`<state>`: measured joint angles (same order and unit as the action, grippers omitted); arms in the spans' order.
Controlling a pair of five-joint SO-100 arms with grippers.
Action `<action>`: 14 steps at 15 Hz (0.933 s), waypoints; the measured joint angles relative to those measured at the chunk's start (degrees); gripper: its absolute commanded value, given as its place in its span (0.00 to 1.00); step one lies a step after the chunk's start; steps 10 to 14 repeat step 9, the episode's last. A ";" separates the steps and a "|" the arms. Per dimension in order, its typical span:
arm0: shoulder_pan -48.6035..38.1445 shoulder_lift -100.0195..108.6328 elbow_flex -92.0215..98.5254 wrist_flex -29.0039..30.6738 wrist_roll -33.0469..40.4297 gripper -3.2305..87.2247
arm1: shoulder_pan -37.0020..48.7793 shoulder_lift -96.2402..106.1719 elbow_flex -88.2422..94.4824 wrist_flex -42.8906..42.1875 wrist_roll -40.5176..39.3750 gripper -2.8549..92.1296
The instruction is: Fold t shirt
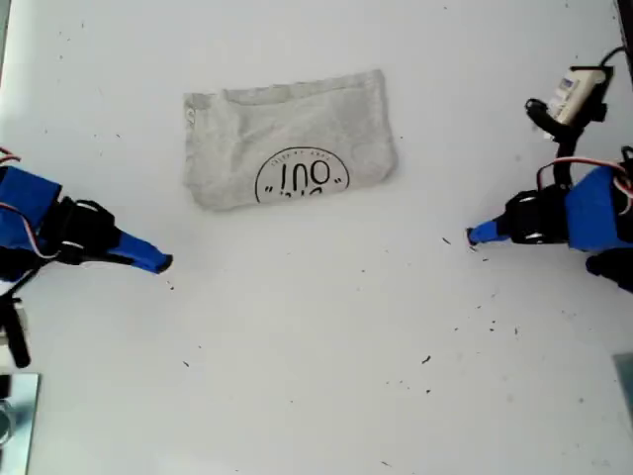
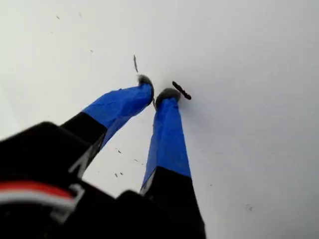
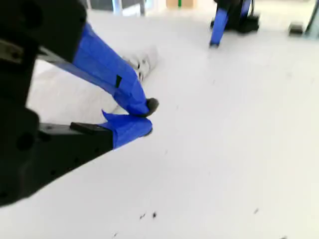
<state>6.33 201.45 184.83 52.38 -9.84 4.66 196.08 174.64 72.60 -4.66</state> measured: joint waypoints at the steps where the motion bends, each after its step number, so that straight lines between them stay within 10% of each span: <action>1: 0.79 2.46 0.53 2.46 0.00 0.22 | -0.70 0.79 0.18 2.81 -0.35 0.07; 3: 1.32 4.04 0.70 5.98 1.67 0.22 | 0.88 2.55 0.26 3.25 -5.36 0.07; 6: 2.11 4.57 0.70 6.24 20.21 0.21 | 0.62 3.87 0.26 3.69 -36.83 0.07; 14: 1.85 4.57 0.70 6.24 21.36 0.21 | 1.49 3.87 0.26 3.78 -39.73 0.07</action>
